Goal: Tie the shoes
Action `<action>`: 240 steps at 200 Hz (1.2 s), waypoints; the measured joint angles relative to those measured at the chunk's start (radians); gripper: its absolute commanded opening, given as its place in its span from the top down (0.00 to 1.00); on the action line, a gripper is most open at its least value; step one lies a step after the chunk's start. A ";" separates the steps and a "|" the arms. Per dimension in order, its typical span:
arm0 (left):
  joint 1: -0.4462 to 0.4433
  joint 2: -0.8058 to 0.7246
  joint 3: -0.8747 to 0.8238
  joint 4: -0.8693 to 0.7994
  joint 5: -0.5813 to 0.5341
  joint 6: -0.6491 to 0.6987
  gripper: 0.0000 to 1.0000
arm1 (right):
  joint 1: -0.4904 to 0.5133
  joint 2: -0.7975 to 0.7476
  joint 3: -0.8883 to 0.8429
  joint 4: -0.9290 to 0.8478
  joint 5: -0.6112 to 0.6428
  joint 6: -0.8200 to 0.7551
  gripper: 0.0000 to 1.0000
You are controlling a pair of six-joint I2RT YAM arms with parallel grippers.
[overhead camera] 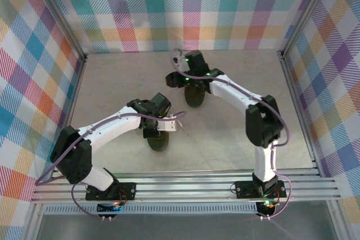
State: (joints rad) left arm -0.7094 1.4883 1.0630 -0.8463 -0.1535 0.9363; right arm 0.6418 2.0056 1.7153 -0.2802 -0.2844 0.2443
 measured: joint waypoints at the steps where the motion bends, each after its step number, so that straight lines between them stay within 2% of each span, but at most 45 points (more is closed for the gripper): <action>1: -0.002 0.000 -0.002 0.002 -0.004 0.003 1.00 | 0.003 0.004 0.007 -0.003 -0.001 -0.002 0.57; 51: -0.043 -0.008 -0.067 0.068 -0.135 0.086 1.00 | 0.156 0.273 0.396 -0.237 -0.105 -0.217 0.57; 101: -0.073 -0.008 -0.111 0.120 -0.238 0.132 1.00 | 0.229 0.478 0.661 -0.463 -0.122 -0.386 0.57; 159: -0.123 0.010 -0.142 0.156 -0.339 0.167 1.00 | 0.300 0.602 0.801 -0.598 -0.056 -0.544 0.59; 189: -0.159 0.049 -0.163 0.171 -0.373 0.180 1.00 | 0.320 0.638 0.826 -0.621 -0.009 -0.594 0.60; 240: -0.164 0.075 -0.171 0.170 -0.398 0.183 1.00 | 0.323 0.682 0.867 -0.623 0.076 -0.640 0.60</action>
State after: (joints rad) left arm -0.8738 1.5635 0.8925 -0.6762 -0.5518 1.1194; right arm 0.9646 2.6873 2.5828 -0.9031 -0.2081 -0.3962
